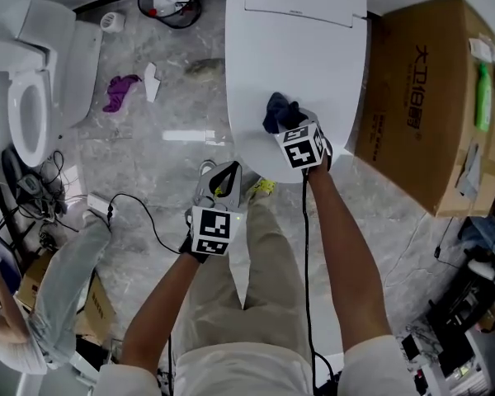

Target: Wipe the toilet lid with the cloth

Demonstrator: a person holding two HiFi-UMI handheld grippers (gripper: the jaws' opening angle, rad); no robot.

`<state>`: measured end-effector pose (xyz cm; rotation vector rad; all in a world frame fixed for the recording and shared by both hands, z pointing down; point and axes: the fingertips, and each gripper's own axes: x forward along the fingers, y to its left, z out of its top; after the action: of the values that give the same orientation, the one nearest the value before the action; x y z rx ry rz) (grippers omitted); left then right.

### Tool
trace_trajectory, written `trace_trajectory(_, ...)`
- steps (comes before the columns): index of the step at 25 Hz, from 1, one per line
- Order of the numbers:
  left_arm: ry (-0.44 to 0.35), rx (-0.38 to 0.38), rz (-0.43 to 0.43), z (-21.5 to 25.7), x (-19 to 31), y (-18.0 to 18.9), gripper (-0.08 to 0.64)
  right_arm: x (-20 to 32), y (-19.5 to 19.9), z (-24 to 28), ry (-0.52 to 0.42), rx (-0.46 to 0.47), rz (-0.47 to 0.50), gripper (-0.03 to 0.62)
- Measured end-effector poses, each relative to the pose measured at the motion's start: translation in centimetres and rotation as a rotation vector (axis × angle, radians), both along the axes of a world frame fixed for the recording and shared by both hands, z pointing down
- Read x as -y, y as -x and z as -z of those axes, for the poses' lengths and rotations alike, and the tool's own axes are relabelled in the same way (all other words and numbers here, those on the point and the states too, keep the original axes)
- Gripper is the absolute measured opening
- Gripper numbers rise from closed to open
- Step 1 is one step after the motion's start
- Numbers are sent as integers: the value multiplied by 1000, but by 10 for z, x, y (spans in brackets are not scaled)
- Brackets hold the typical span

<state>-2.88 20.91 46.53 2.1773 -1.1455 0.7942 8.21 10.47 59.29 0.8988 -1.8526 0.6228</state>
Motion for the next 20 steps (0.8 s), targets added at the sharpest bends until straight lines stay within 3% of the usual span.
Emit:
trace_trajectory(9,-7,20,-50,1,-5,-2,0,-3,-13,-3,4,-1,-29,133)
trace_trajectory(20,-22,6,-69,8,-3,-25,0,-9,-57,-1,8,-37,-41,133)
